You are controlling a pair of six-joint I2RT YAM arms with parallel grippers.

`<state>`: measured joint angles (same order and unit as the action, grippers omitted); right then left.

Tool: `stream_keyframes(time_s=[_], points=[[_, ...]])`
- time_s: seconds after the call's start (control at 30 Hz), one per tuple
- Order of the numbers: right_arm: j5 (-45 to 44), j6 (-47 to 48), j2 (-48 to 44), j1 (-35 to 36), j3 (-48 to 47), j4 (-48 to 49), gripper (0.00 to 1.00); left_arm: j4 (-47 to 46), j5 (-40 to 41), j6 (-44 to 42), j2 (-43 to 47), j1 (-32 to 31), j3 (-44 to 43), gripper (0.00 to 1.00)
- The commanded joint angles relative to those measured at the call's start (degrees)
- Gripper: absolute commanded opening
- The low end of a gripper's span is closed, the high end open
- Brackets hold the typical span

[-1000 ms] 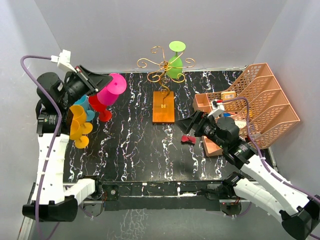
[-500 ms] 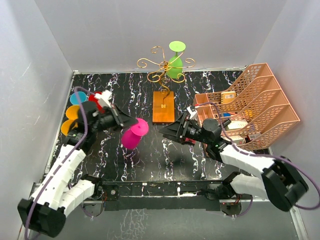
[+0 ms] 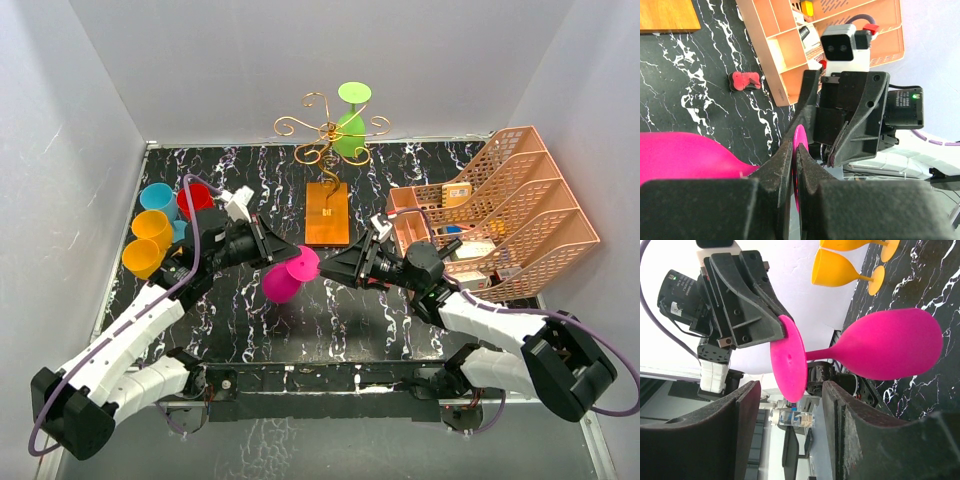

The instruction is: Take the wine glass off the wine glass rack

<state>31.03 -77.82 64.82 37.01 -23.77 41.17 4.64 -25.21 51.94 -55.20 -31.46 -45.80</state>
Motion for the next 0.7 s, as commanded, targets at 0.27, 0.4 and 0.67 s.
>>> stream_keyframes(time_s=[0.27,0.4,0.67], points=[[0.4,1.8,0.4,0.2,-1.5,1.7,0.29,-5.0,1.3,2.0,-4.1,-4.5,-0.8,0.00],[-0.2,2.3,-0.3,0.2,-0.5,1.8,0.08,-3.6,3.0,0.6,-4.1,-4.7,-1.2,0.00],[-2.0,2.0,-4.9,0.1,1.2,3.4,0.08,3.1,5.6,-2.4,-3.8,-4.7,-7.2,0.60]])
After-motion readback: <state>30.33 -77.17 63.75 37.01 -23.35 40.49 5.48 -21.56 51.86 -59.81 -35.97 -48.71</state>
